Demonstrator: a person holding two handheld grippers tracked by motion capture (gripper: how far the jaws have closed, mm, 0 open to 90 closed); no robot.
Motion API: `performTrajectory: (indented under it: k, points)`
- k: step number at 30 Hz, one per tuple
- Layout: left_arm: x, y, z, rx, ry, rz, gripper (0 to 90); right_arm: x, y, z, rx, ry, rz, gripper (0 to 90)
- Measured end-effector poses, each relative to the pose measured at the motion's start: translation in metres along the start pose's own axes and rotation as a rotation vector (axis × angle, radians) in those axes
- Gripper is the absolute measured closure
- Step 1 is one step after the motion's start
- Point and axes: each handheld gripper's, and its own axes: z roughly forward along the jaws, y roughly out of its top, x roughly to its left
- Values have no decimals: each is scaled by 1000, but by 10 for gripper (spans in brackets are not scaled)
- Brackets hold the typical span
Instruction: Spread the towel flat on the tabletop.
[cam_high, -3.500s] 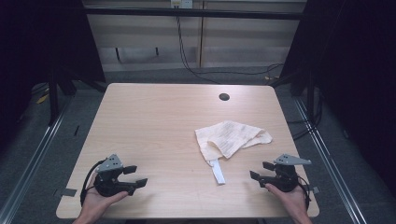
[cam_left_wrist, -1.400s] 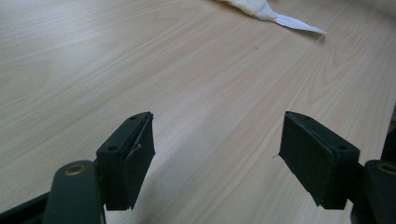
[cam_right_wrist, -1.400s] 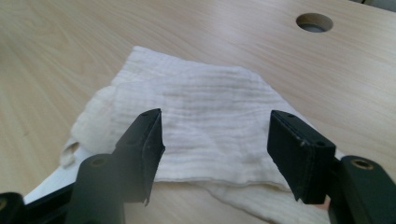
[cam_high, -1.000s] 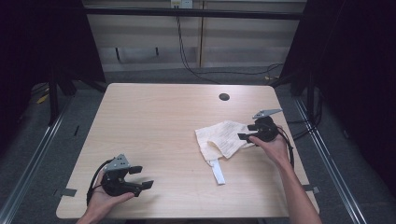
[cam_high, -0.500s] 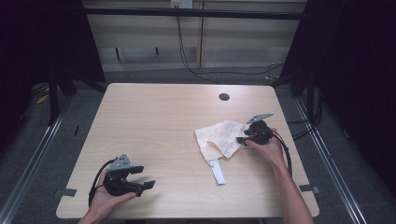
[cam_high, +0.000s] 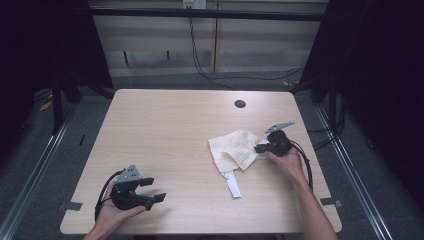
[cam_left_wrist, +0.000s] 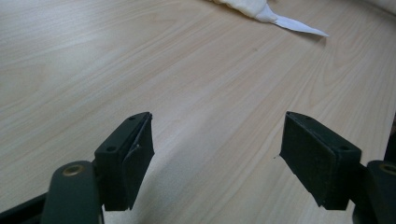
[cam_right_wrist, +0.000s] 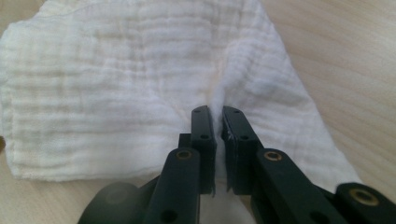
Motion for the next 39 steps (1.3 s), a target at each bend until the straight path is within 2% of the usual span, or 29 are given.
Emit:
performTrajectory:
  k: [4,7,10,14,19,21,22,29,33,35,36,39]
  points:
    - [-1,0,-1,-7,-11,2,285,7,-2,0,-5,11,-6,841]
    - [0,0,-1,-15,-1,-11,283,13,-5,-1,-13,22,4,841]
    - [0,0,-1,-8,1,-11,294,18,-5,-3,12,32,7,846]
    - [1,0,-2,-7,0,-12,315,24,-9,-4,4,89,34,852]
    - [1,1,-3,-11,8,-8,336,33,-10,-5,11,85,8,855]
    - [0,2,-2,-12,2,-4,419,40,-12,-6,15,88,1,855]
    - [0,3,-2,-11,5,-1,419,40,-12,-6,15,88,1,855]
    - [-2,3,0,-2,-8,9,458,58,-13,-6,32,131,-13,855]
    - [-2,3,-1,-6,-23,14,454,72,-12,-4,36,142,-38,855]
    - [-1,4,-2,-16,-25,-1,420,78,-12,-2,31,162,-49,855]
    - [0,4,-3,-24,-26,-8,400,81,-12,-1,34,158,-59,855]
    - [3,4,-4,-29,-32,-15,391,90,-10,1,37,174,-71,855]
